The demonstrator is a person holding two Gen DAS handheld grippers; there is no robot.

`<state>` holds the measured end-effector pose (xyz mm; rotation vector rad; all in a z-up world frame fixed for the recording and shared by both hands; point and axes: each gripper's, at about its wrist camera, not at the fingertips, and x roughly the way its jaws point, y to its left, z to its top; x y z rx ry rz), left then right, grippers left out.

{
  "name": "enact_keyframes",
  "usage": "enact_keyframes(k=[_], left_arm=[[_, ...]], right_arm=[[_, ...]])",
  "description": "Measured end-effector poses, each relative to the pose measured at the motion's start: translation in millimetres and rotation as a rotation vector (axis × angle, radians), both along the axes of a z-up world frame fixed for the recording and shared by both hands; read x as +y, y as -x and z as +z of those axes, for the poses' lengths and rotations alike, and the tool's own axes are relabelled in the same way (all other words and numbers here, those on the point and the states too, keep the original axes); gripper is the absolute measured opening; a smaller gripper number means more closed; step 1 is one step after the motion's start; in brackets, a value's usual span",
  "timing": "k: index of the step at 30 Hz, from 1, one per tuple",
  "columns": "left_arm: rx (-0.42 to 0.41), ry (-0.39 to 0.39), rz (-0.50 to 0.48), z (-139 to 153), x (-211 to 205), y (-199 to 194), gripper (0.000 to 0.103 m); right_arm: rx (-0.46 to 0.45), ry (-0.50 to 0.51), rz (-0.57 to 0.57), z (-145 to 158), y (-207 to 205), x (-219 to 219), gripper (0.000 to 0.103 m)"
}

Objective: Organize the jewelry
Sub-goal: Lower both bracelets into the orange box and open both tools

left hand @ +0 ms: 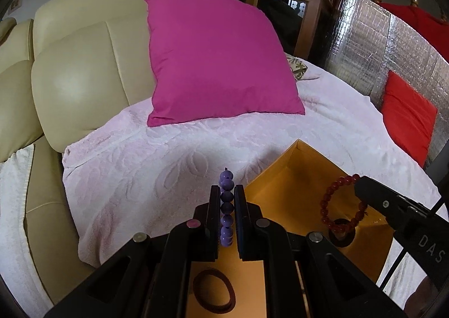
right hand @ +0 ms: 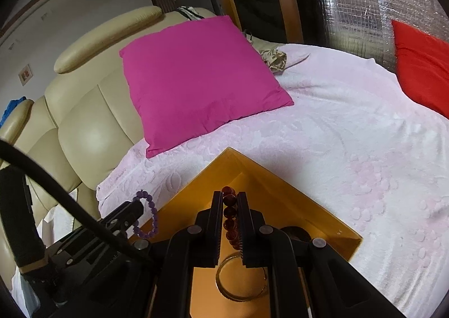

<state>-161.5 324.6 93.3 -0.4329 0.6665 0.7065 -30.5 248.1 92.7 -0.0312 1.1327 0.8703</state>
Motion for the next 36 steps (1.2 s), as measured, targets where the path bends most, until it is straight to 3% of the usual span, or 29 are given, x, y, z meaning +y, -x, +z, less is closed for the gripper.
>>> enact_keyframes(k=[19, 30, 36], left_arm=[[0.06, 0.05, 0.001, -26, 15, -15, 0.01], [0.076, 0.025, 0.004, -25, 11, -20, 0.01], [0.081, 0.025, 0.007, -25, 10, -21, 0.01]], right_arm=[[0.064, 0.096, -0.007, -43, -15, 31, 0.011], [0.084, 0.155, -0.031, -62, -22, 30, 0.012], [0.074, 0.137, -0.055, -60, -24, 22, 0.012]])
